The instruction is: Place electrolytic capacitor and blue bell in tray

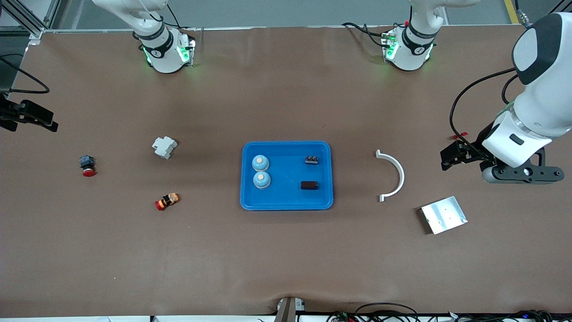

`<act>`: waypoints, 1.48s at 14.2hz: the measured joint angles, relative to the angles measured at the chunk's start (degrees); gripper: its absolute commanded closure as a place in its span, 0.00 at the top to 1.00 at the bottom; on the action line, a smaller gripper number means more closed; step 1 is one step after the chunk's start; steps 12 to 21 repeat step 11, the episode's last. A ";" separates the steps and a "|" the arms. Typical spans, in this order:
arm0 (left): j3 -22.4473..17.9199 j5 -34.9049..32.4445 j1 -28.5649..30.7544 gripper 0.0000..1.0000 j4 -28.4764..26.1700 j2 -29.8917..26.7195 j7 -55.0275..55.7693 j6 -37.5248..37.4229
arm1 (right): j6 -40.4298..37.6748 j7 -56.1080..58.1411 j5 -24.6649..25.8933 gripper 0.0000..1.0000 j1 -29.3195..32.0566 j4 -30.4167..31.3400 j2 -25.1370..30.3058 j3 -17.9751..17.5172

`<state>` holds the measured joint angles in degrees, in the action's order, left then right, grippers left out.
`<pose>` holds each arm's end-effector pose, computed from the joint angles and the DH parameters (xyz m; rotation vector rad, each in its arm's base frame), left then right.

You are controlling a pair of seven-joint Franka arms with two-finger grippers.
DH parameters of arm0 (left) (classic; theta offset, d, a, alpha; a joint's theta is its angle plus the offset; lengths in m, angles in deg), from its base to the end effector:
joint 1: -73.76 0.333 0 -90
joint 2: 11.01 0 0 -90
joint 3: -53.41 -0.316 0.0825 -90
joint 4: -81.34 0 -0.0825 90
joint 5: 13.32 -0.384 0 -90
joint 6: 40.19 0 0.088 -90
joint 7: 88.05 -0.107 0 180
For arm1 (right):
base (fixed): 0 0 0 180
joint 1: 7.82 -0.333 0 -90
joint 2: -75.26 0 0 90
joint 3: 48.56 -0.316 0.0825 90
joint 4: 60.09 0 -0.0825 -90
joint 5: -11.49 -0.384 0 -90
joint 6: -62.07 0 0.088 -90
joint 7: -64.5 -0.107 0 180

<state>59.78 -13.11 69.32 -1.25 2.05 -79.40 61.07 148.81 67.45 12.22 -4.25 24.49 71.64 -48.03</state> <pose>0.6298 -0.1127 0.5694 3.0929 -0.0511 0.1440 0.5672 -0.0419 0.6285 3.1294 -0.0323 -0.0411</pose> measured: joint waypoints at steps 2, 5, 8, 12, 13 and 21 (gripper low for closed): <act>0.00 -0.16 0.00 1.00 -0.03 0.09 0.00 0.08 | 0.00 0.00 0.00 1.00 0.00 0.00 0.00 0.00; 0.00 -1.57 -0.06 1.00 0.00 0.09 -0.04 0.35 | 0.00 0.00 0.00 1.00 0.03 0.00 0.00 0.04; 0.00 -1.90 -0.04 1.00 0.28 -0.02 -0.54 0.49 | -0.02 0.00 0.00 1.00 0.08 0.00 0.00 0.08; 0.46 -1.90 -0.06 1.00 0.43 -0.28 -0.73 0.49 | -0.02 -0.01 0.00 1.00 0.11 0.00 0.00 0.11; 0.46 -1.90 -0.06 1.00 0.43 -0.28 -0.73 0.49 | -0.02 -0.01 0.00 1.00 0.11 0.00 0.00 0.11; 0.46 -1.90 -0.06 1.00 0.43 -0.28 -0.73 0.49 | -0.02 -0.01 0.00 1.00 0.11 0.00 0.00 0.11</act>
